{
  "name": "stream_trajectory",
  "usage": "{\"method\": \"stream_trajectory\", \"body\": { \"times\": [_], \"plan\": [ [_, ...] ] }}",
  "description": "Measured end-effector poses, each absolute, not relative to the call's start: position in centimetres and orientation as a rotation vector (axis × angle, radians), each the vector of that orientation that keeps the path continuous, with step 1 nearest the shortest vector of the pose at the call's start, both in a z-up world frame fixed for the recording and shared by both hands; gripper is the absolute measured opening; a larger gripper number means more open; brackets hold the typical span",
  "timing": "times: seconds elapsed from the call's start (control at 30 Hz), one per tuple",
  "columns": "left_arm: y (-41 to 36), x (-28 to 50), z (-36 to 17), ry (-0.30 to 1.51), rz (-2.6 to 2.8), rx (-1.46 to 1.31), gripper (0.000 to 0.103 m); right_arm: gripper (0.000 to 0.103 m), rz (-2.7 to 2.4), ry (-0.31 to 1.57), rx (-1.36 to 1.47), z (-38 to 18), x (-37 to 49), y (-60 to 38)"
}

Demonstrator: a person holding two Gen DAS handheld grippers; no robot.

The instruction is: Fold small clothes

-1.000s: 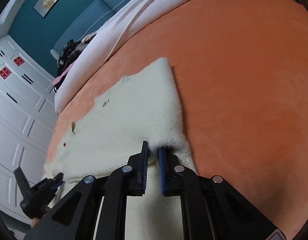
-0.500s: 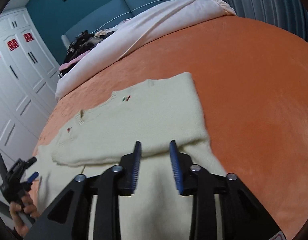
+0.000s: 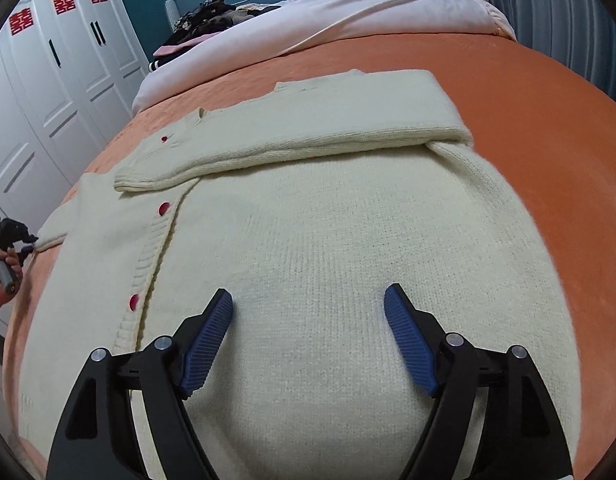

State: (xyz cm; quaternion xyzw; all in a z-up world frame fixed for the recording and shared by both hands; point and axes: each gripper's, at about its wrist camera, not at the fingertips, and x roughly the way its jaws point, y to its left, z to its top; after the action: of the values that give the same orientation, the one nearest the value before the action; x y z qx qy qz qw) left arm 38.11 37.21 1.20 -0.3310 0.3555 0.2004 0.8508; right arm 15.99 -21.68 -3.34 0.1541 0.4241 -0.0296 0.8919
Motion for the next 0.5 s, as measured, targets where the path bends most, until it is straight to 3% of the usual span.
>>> {"method": "stream_trajectory", "body": {
  "times": [0.23, 0.3, 0.4, 0.43, 0.47, 0.5],
  "plan": [
    [18.4, 37.0, 14.9, 0.521, -0.067, -0.428, 0.009, 0.081, -0.032, 0.856, 0.365, -3.6, 15.3, -22.2],
    [11.0, 36.1, 15.3, 0.549, -0.212, -0.343, 0.010, 0.081, -0.028, 0.853, 0.372, -3.6, 15.3, -22.3],
    [0.9, 34.7, 11.0, 0.693, -0.367, -0.260, 0.015, 0.081, -0.021, 0.849, 0.386, -3.6, 15.2, -22.5],
    [-1.6, 34.2, 8.8, 0.760, -0.389, -0.238, 0.025, 0.081, -0.017, 0.847, 0.393, -3.6, 15.2, -22.6],
    [-3.3, 33.6, 6.7, 0.823, -0.396, -0.227, 0.042, 0.081, -0.011, 0.845, 0.404, -3.7, 15.2, -22.8],
    [-4.4, 32.8, 4.8, 0.863, -0.387, -0.228, 0.046, 0.081, -0.004, 0.842, 0.418, -3.7, 15.1, -23.0]
  ]
}}
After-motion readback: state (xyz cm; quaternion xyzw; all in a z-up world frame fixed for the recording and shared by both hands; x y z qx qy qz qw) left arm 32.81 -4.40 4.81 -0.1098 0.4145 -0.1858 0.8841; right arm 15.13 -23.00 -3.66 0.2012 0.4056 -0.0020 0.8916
